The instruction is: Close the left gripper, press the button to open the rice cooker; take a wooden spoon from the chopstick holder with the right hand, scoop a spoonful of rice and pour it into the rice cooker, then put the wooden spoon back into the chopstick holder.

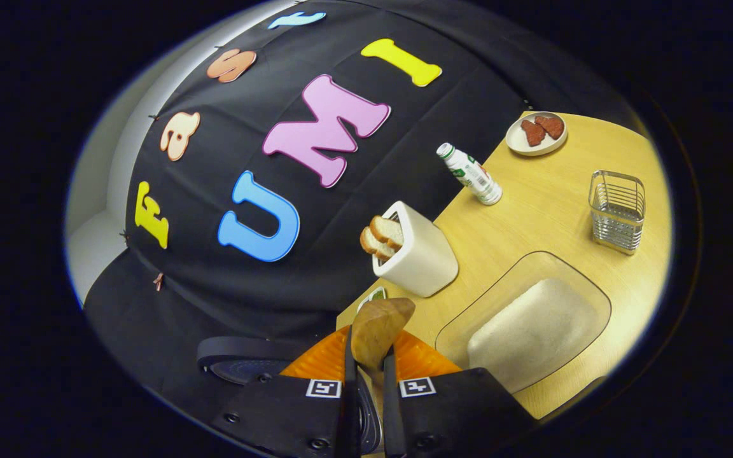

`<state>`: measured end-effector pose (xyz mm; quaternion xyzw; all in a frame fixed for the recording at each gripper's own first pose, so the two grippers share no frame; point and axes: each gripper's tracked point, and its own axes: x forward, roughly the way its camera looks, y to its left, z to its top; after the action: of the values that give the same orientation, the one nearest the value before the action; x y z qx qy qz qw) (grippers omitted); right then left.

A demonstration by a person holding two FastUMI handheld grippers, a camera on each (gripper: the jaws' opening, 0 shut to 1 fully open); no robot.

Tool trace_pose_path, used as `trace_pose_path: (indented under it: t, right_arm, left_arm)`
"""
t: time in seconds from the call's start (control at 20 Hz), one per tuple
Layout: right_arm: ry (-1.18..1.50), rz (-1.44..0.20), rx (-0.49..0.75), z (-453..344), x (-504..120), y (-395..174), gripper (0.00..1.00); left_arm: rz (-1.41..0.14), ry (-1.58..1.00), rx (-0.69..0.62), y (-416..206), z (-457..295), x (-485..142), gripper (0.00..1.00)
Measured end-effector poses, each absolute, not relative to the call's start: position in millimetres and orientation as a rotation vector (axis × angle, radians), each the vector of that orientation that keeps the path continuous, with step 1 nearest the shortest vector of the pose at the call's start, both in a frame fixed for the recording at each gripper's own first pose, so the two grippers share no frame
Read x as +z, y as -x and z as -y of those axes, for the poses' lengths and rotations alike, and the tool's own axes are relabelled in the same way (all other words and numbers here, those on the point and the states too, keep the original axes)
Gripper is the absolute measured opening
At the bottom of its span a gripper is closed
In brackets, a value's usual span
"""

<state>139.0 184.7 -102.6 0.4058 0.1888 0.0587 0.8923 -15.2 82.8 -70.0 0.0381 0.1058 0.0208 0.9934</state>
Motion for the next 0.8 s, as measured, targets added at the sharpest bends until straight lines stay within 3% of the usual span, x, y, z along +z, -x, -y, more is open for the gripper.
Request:
trace_pose_path:
  t: [0.1, 0.15, 0.8]
  right_arm:
    - [-0.831, -0.401, 0.157, -205, -97, -136, 0.19]
    - [-0.828, -0.405, 0.176, -217, -94, -136, 0.18]
    - [-0.604, -0.424, 0.343, -319, -88, -127, 0.18]
  left_arm:
    - [-0.205, -0.072, 0.049, 16, -86, -70, 0.74]
    - [-0.203, -0.068, 0.051, 17, -88, -70, 0.70]
    - [-0.191, -0.014, 0.092, 18, -114, -74, 0.70]
